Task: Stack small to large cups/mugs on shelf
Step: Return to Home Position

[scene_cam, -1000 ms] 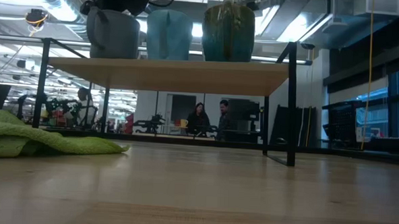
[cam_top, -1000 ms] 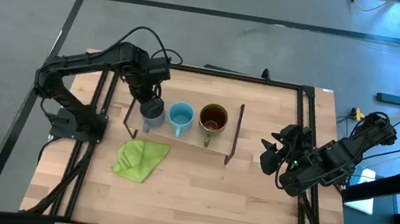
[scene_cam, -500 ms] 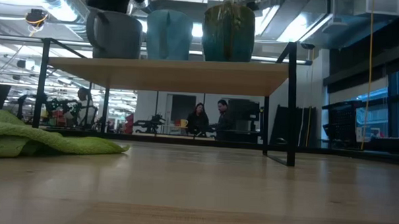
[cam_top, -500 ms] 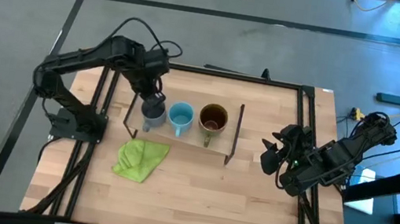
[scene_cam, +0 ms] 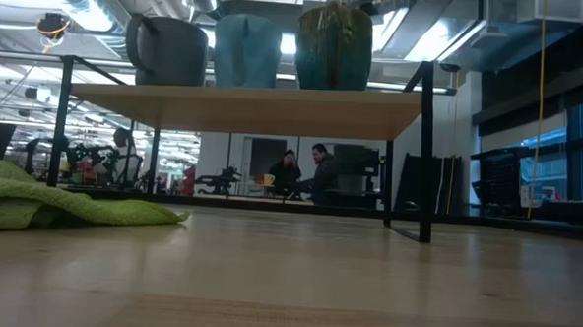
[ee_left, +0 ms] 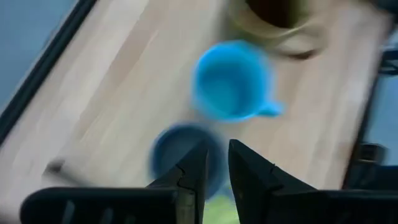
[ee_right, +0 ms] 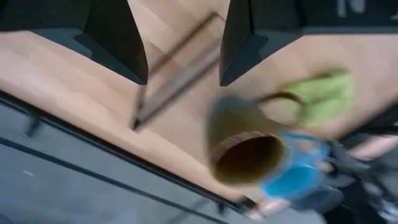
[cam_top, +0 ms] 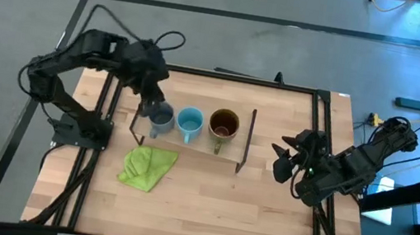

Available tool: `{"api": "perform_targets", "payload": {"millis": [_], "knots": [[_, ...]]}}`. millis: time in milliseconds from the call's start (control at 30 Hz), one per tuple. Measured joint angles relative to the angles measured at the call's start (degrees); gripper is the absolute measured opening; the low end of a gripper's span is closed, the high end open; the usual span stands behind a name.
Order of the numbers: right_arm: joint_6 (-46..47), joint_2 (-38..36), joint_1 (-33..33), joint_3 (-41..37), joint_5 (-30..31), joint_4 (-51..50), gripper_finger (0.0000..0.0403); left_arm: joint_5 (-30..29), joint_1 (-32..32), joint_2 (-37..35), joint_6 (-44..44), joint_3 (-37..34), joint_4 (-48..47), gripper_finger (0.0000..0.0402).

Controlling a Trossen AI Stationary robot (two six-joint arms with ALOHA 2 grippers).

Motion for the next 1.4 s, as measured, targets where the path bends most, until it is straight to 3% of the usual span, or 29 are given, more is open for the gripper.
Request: {"api": "perform_targets", "payload": {"millis": [100,200,333,433,567,733,800,933,1033,1167,1400], "knots": [[-12.6,-1.7,0.1,0.0,0.7,12.6,0.0200,0.0,-5.9,-1.8,1.1,1.1,6.7,0.0053],[-32.8,-4.4,0.0,0.0,-1.3,32.4,0.0200,-1.6,-14.1,-4.8,1.2,1.2,20.0,0.0047],[-62.2,-8.5,0.0,0.0,-14.9,61.4,0.0200,-8.5,-26.7,-8.3,6.7,1.2,33.1,0.0040],[-75.4,-12.5,0.2,0.0,-21.6,70.9,0.0200,-13.2,-35.0,-10.9,9.2,0.2,37.2,0.0036],[-75.3,-18.8,1.5,0.1,-19.1,66.7,0.0200,-17.2,-43.4,-14.6,10.6,-4.3,42.0,0.0031],[-56.0,-23.8,1.6,0.1,-19.0,53.3,0.0200,-19.8,-48.3,-18.3,0.4,-11.4,44.8,0.0023],[-50.2,-24.5,1.6,0.0,-19.0,50.4,0.0200,-19.8,-49.8,-18.7,0.7,-14.5,48.0,0.0021],[-54.1,-23.6,1.6,-0.3,-18.9,47.8,0.0200,-21.3,-52.8,-18.6,8.7,-21.0,50.6,0.0016],[-58.4,-23.0,1.6,-2.7,-19.0,50.1,0.0200,-21.8,-53.6,-20.7,15.1,-28.5,61.6,0.0015],[-62.3,-24.8,1.6,-7.1,-21.9,53.7,0.0200,-11.1,-54.0,-26.3,18.2,-41.6,74.2,0.0020],[-62.8,-33.3,1.6,-22.3,-24.2,64.6,0.0200,-7.4,-54.8,-39.6,17.8,-65.9,97.2,0.0034]]}}
